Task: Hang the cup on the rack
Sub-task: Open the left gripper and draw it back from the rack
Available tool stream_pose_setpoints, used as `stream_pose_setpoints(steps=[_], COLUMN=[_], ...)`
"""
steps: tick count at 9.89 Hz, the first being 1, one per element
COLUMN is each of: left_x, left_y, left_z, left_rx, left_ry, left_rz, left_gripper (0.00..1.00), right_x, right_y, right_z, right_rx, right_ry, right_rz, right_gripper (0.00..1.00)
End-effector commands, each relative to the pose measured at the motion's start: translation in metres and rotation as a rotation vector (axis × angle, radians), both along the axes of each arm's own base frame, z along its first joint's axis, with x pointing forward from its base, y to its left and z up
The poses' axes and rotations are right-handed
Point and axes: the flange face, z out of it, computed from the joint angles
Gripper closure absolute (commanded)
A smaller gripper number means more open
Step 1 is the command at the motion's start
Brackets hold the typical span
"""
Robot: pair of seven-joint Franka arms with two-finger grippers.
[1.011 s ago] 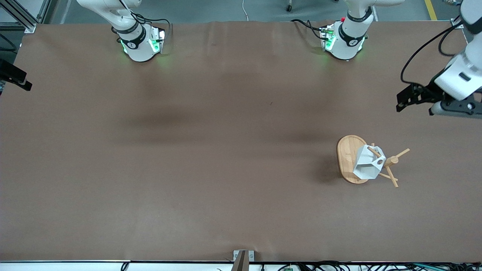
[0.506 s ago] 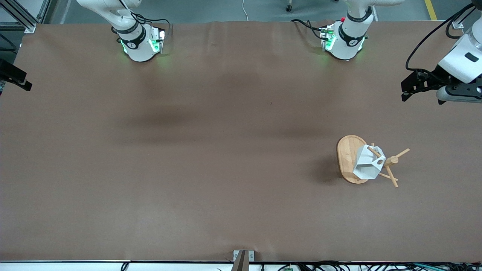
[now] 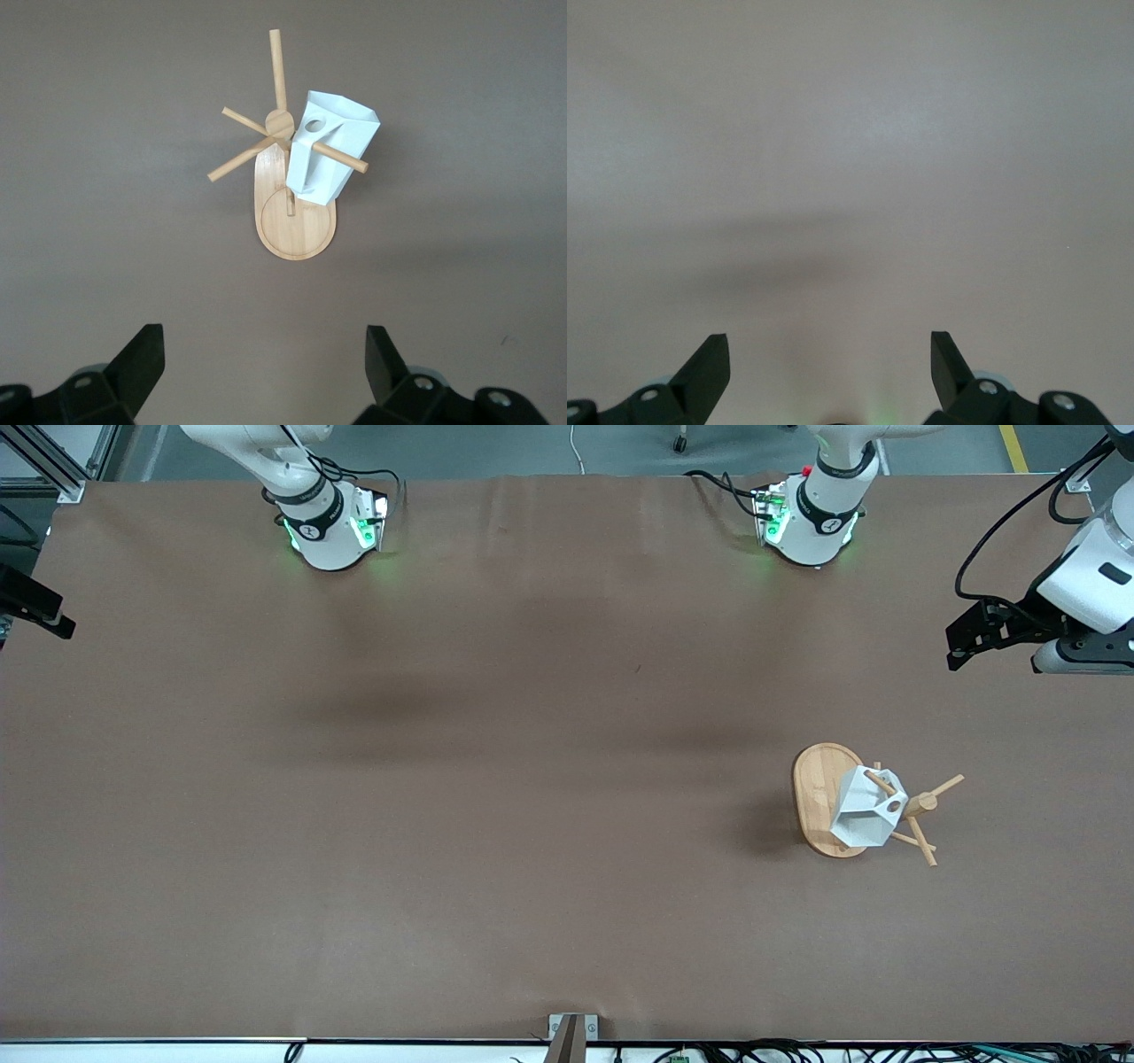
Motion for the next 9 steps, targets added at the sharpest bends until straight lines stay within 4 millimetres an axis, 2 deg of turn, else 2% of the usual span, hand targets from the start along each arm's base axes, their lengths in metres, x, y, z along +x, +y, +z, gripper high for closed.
stream_pose_setpoints(steps=[1,4,9], left_x=[0.000,-0.005,-0.011], left_y=[-0.009,-0.012,-0.012], left_z=[-0.009,0.000,0.004], left_rx=[-0.001,-0.031,-0.032], left_ry=[0.038,0.070,0.101], left_rz=[-0.013,-0.014,-0.004], left_gripper=[0.00,0.00,0.00], right_x=[-0.001,-0.001,-0.001], right_y=[0.000,0.000,-0.001], right_z=[0.000,0.000,0.000], right_rx=[-0.013,-0.013,-0.012], right_ry=[-0.002,-0.001,-0.002], right_rz=[-0.013,-0.013,-0.010], right_gripper=[0.00,0.00,0.00])
